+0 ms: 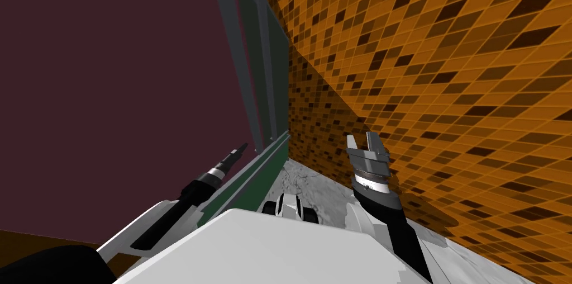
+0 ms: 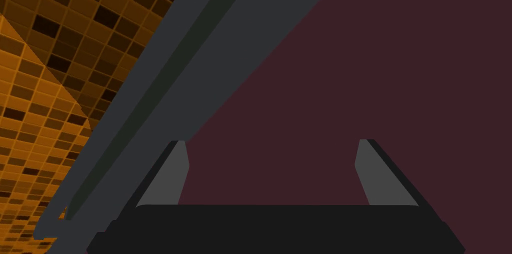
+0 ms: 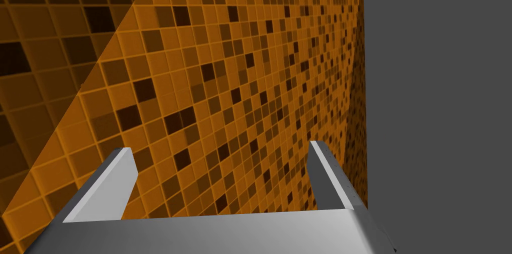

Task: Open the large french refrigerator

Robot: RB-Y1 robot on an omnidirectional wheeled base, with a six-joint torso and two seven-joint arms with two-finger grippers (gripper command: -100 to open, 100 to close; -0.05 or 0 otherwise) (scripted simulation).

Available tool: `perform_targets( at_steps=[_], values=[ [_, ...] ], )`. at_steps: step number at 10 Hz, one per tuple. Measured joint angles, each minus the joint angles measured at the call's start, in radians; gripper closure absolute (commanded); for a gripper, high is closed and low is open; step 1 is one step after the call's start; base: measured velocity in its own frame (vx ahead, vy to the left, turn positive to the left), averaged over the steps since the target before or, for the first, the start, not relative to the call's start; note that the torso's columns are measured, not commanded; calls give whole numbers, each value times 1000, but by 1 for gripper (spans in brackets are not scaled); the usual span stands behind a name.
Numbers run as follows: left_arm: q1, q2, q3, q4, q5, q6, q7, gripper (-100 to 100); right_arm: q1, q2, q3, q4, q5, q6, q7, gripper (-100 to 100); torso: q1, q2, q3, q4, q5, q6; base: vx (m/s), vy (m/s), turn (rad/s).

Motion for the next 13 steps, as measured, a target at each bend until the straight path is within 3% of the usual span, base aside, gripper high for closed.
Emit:
perform_targets(
  at_steps=[4,6,8,9,11,13],
  values=[
    [45,77,20,-82,-5,61,15,-100,0,0,0,0,0,0,0,0,-3,9,5,4,-3,-2,79,1,-80],
    [34,93,19,-129,-10,88,14,-100,0,0,0,0,0,0,0,0,-9,23,14,7,-4,-7,26,5,-16],
    [37,104,29,-137,-3,95,21,-100,0,0,0,0,0,0,0,0,-10,19,12,7,-4,-6,78,-34,-4],
    [37,105,31,-138,-2,97,23,100,0,0,0,0,0,0,0,0,-9,21,12,6,-4,-7,3,-5,2],
    [42,128,39,-138,0,82,21,100,-1,0,0,0,0,0,0,0,-11,27,17,6,-1,-2,-181,4,-182],
    [35,164,19,-143,6,53,26,100,-1,0,0,0,0,0,0,0,-12,31,21,8,-2,-8,-209,-2,-161]
  ],
)
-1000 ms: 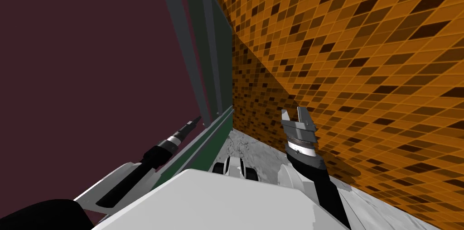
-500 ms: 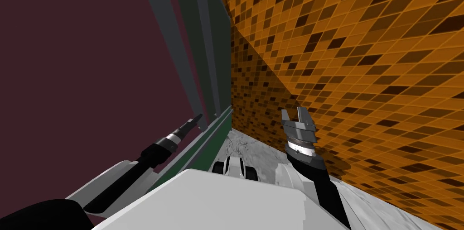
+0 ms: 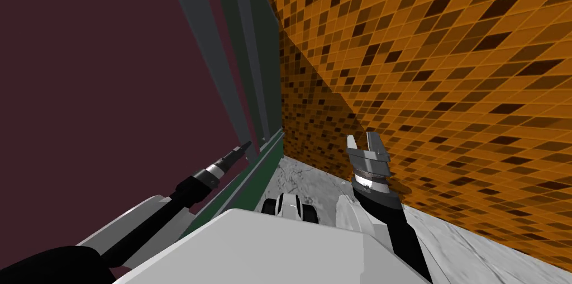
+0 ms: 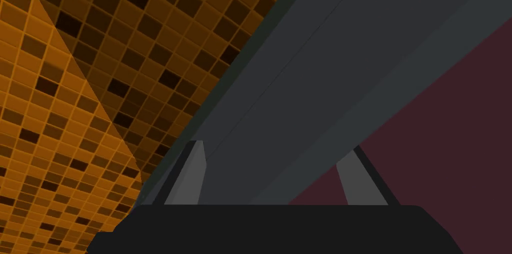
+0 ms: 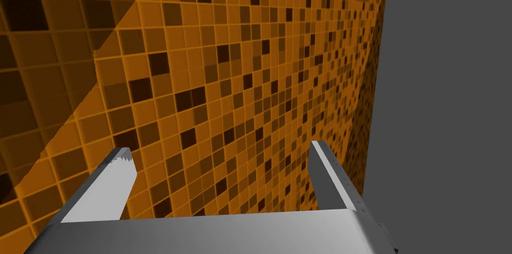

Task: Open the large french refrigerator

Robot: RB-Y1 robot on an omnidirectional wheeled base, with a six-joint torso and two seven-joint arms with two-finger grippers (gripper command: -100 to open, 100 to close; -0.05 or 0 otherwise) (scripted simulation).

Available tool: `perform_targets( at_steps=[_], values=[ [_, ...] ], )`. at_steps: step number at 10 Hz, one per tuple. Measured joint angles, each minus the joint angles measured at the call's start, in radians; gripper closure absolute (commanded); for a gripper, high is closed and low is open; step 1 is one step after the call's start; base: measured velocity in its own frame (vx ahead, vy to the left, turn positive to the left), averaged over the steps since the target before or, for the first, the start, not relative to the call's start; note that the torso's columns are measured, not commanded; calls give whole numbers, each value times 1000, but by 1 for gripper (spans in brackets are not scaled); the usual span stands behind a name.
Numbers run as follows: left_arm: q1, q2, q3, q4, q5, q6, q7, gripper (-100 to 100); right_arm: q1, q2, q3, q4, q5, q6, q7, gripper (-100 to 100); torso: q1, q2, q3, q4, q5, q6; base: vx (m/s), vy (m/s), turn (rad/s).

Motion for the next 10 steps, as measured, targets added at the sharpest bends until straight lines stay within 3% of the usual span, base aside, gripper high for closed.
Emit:
perform_targets(
  at_steps=[4,7,10],
  values=[
    [-10,92,-26,8,24,-59,18,100,0,0,0,0,0,0,0,0,1,-3,-4,1,-1,0,-212,-26,-177],
    [-4,134,-44,6,28,-88,18,100,0,0,0,0,0,0,0,0,4,-7,-8,0,-2,1,-146,5,-134],
    [-4,189,-65,7,34,-152,24,100,0,0,0,0,0,0,0,0,4,-3,-3,1,-1,-2,-190,32,-149]
  ],
)
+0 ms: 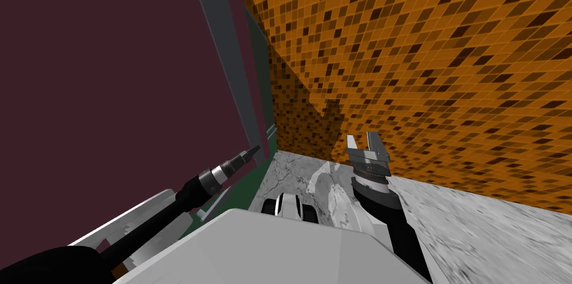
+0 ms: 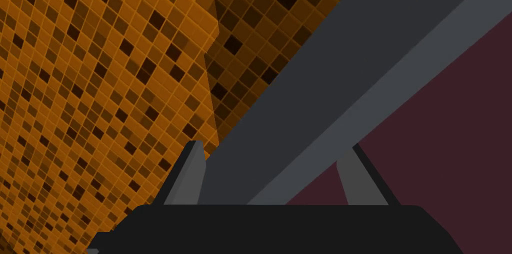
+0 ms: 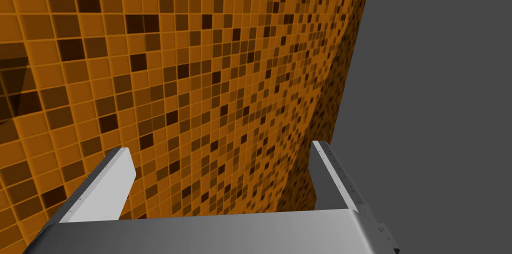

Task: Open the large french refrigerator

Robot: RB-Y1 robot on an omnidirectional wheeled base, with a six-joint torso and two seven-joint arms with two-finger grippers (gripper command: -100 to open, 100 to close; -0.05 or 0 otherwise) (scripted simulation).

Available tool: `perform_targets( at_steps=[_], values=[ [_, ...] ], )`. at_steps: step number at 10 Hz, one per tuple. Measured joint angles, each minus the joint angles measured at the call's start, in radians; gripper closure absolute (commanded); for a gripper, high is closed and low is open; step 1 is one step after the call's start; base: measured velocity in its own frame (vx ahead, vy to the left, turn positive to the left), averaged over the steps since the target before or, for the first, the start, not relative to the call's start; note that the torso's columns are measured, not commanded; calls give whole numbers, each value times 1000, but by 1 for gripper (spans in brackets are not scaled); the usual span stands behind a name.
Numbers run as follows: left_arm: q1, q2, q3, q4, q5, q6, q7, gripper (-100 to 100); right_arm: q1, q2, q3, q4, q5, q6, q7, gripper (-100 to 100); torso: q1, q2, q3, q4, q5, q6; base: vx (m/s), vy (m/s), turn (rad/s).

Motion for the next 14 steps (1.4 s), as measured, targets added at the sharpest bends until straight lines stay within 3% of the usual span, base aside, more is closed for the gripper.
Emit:
perform_targets(
  at_steps=[5,8,14],
  values=[
    [-4,92,-18,4,16,-82,15,100,0,0,0,0,0,0,0,0,-2,2,0,1,0,1,-149,11,-112],
    [-6,129,-30,7,15,-114,15,100,0,0,0,0,0,0,0,0,-3,-2,-2,0,-1,2,-132,31,-113],
    [11,224,-46,19,16,-257,21,100,0,0,0,0,0,0,0,0,3,4,0,2,1,-3,-161,46,-123]
  ],
)
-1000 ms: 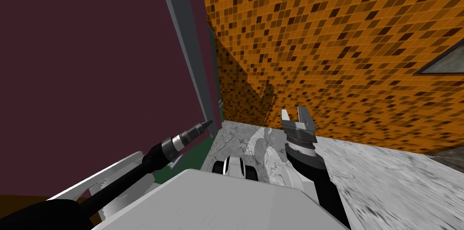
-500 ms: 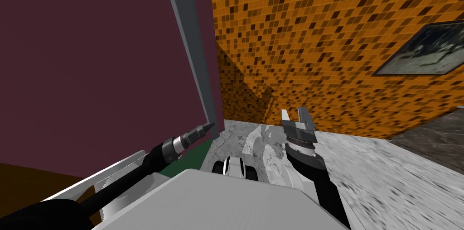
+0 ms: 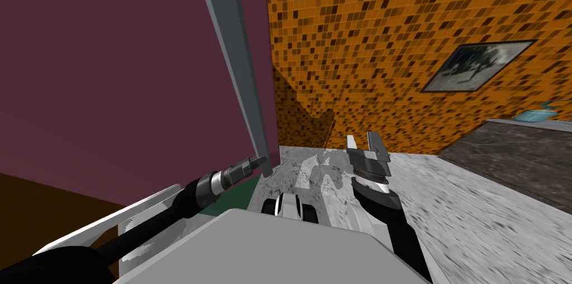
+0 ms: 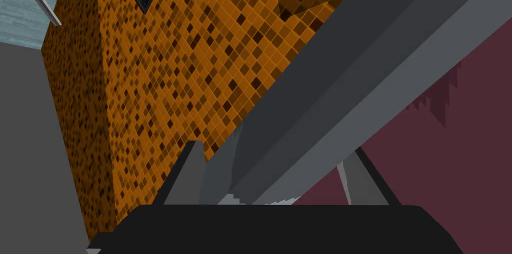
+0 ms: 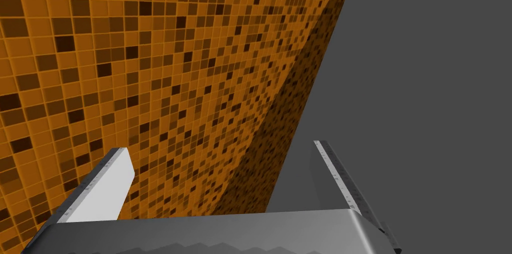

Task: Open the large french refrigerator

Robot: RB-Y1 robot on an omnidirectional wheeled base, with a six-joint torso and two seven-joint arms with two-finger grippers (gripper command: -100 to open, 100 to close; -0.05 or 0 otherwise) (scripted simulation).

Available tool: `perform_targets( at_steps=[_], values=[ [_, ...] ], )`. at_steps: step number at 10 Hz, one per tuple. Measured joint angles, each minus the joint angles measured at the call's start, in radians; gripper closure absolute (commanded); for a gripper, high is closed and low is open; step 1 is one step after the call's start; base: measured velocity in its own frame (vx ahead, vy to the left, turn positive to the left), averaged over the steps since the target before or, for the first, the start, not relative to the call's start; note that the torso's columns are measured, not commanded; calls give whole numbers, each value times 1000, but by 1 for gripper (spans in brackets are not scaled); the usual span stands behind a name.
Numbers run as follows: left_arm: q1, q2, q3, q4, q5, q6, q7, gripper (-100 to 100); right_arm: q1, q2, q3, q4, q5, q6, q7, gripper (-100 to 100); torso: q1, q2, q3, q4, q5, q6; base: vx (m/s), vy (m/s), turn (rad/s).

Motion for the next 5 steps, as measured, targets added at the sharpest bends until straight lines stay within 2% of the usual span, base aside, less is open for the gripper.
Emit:
perform_targets(
  at_steps=[1,5],
  values=[
    [1,15,-9,-1,-3,-20,-2,-100,0,0,0,0,0,0,0,0,0,0,-1,0,0,0,-59,-1,187],
    [34,76,74,-8,46,-59,25,-100,1,0,0,0,0,0,0,0,-4,-16,-8,-5,-2,6,51,-42,146]
  ],
)
